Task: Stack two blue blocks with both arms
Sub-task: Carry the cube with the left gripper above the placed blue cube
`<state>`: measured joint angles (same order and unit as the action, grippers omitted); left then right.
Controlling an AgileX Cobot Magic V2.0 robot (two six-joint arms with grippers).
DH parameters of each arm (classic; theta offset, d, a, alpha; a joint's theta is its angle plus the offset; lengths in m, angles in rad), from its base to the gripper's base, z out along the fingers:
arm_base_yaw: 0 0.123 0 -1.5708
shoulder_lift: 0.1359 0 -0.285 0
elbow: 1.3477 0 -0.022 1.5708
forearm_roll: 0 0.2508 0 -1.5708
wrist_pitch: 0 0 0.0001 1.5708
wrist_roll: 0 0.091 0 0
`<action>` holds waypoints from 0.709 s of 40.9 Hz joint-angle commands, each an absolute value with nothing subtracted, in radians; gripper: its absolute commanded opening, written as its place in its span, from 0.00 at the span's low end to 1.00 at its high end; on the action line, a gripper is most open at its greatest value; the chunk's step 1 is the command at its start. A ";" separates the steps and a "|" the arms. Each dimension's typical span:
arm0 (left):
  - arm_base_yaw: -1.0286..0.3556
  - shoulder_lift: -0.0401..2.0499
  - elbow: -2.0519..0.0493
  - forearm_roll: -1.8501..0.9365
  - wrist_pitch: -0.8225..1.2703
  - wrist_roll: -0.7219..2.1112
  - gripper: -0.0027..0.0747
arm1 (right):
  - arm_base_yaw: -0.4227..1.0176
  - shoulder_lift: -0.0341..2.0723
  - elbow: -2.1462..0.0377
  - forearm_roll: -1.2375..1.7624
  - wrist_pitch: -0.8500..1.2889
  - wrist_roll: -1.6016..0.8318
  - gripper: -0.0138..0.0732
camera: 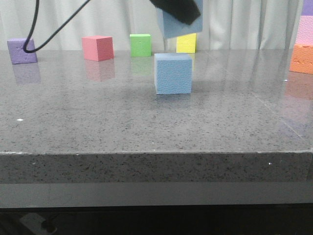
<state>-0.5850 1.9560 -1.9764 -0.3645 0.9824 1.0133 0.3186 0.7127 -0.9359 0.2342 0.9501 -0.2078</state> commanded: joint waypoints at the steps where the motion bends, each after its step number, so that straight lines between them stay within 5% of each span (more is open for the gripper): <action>1: -0.590 1.916 -2.010 -0.378 0.902 1.048 0.56 | 0.310 0.709 -0.960 0.239 0.882 -0.206 0.91; 29: -0.590 1.962 -2.010 -0.339 0.917 1.048 0.56 | 0.310 0.709 -0.960 0.239 0.882 -0.206 0.91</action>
